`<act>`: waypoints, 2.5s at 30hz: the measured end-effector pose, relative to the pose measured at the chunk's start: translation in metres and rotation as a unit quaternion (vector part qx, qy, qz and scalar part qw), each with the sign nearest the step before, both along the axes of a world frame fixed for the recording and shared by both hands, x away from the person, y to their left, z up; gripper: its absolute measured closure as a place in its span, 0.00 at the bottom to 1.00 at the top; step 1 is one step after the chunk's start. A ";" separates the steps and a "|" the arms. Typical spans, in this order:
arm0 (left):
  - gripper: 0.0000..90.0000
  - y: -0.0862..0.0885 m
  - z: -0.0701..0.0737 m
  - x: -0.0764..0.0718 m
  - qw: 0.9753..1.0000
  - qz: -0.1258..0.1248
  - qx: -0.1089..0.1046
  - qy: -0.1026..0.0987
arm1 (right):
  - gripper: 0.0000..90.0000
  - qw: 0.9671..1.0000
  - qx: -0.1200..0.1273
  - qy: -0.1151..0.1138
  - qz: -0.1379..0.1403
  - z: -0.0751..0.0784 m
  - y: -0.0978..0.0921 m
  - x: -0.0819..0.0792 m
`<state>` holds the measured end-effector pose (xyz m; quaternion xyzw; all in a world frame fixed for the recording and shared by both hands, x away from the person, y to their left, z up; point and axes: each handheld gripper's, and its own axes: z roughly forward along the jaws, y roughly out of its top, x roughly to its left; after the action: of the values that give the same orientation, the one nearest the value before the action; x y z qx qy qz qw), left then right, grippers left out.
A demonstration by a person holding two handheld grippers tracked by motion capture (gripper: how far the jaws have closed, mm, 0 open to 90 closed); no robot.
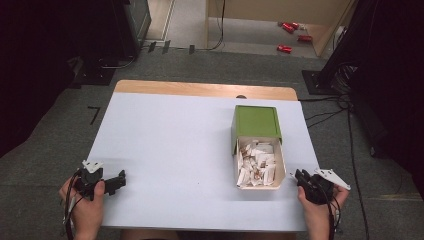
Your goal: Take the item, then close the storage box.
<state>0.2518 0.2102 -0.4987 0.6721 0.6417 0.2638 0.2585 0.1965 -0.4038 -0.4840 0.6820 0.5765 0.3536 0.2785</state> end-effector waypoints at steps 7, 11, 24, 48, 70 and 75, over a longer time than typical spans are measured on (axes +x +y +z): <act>0.00 0.000 0.000 0.000 1.000 0.000 0.000 0.000 | 0.56 1.000 0.010 -0.005 -0.001 0.002 -0.001 0.000; 0.00 0.000 0.000 0.000 1.000 0.000 0.000 0.000 | 0.40 1.000 0.016 -0.009 -0.004 0.008 0.000 -0.002; 0.00 0.000 0.000 0.000 1.000 0.000 0.000 0.000 | 0.18 0.999 0.031 -0.003 0.013 0.021 0.005 -0.004; 0.00 0.000 0.000 0.000 1.000 0.001 -0.001 -0.001 | 0.25 0.999 0.030 -0.035 0.005 0.058 0.015 -0.014; 0.00 0.000 0.000 0.000 1.000 0.001 -0.001 -0.001 | 0.32 0.998 0.030 -0.041 0.023 0.075 0.040 -0.018; 0.00 0.000 0.000 0.000 1.000 0.000 -0.001 -0.001 | 0.36 0.998 0.029 -0.040 0.032 0.074 0.045 -0.017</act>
<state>0.2517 0.2102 -0.4988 0.6715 0.6421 0.2639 0.2592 0.1793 -0.3590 -0.4105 0.6559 0.5761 0.4061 0.2702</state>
